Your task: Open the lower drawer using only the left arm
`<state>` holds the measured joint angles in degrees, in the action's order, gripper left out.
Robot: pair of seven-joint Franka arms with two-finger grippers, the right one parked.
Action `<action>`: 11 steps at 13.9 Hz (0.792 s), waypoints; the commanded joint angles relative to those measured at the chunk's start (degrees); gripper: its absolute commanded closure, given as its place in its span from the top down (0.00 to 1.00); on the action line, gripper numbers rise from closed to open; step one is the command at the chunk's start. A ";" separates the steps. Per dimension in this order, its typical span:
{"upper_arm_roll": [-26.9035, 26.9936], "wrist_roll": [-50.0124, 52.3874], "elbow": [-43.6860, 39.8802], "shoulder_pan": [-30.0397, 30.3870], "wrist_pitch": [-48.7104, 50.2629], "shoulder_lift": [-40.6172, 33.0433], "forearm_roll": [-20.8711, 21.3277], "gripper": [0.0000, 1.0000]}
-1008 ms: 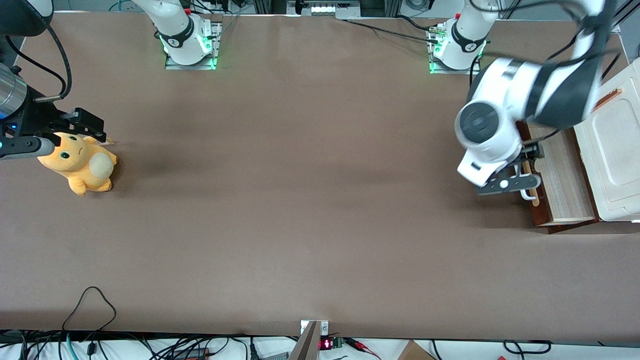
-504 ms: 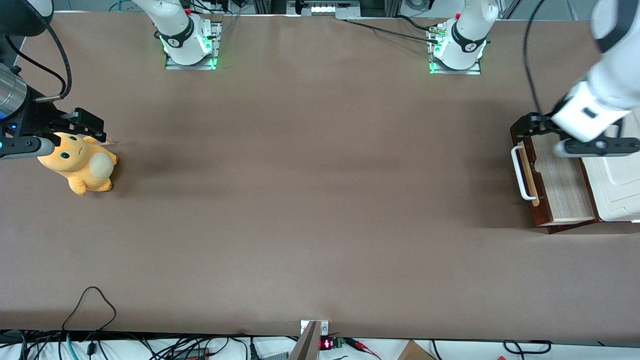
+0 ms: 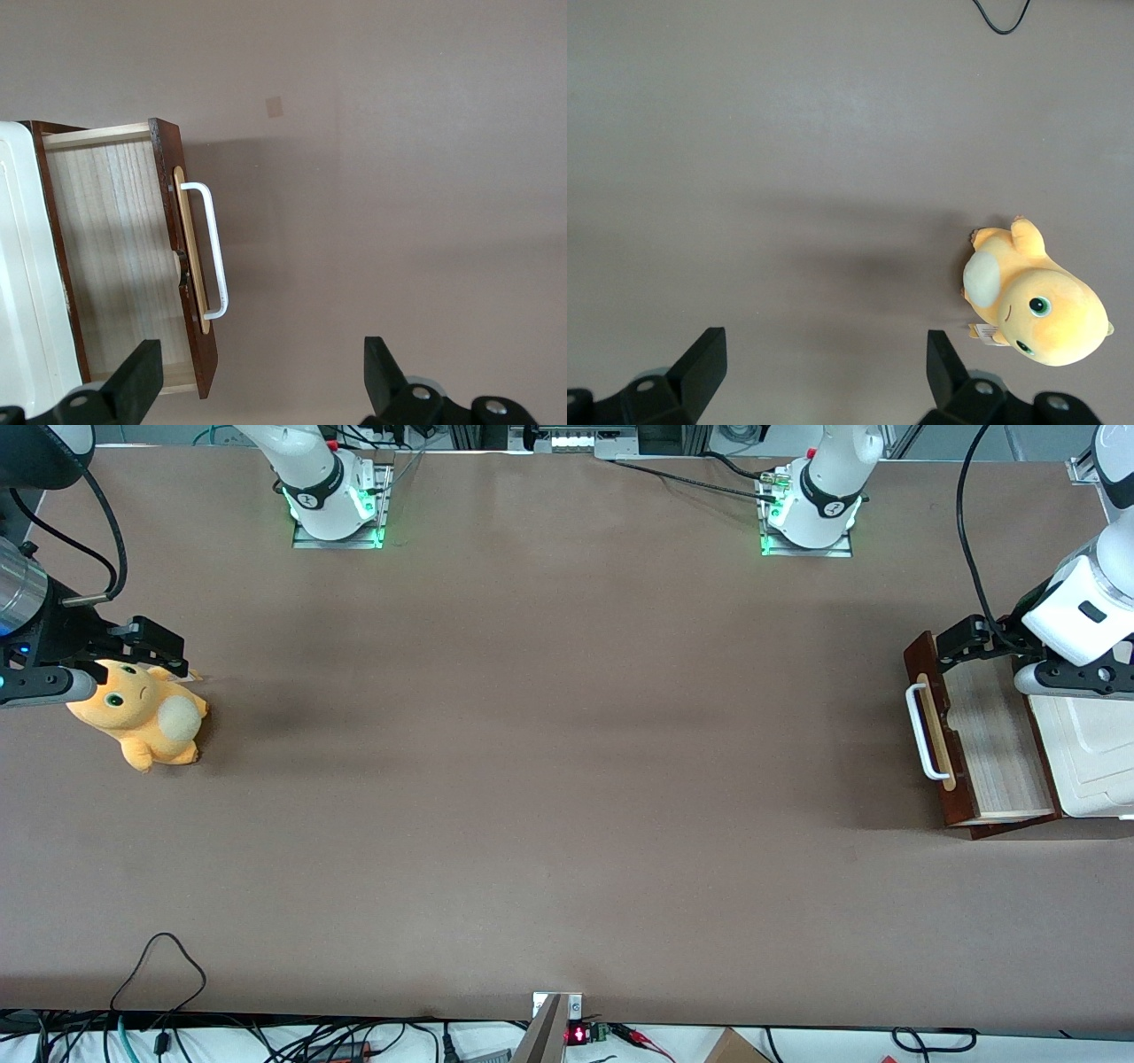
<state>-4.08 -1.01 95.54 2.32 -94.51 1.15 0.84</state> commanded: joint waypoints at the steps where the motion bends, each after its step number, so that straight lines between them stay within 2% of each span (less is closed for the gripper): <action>1: 0.13 -1.72 -0.09 0.05 -0.24 -0.62 -1.02 1.00; 11: -0.05 -2.07 -1.23 0.14 -0.06 -0.44 -0.40 1.00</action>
<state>-4.08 -1.52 94.64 2.32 -94.61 1.13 0.84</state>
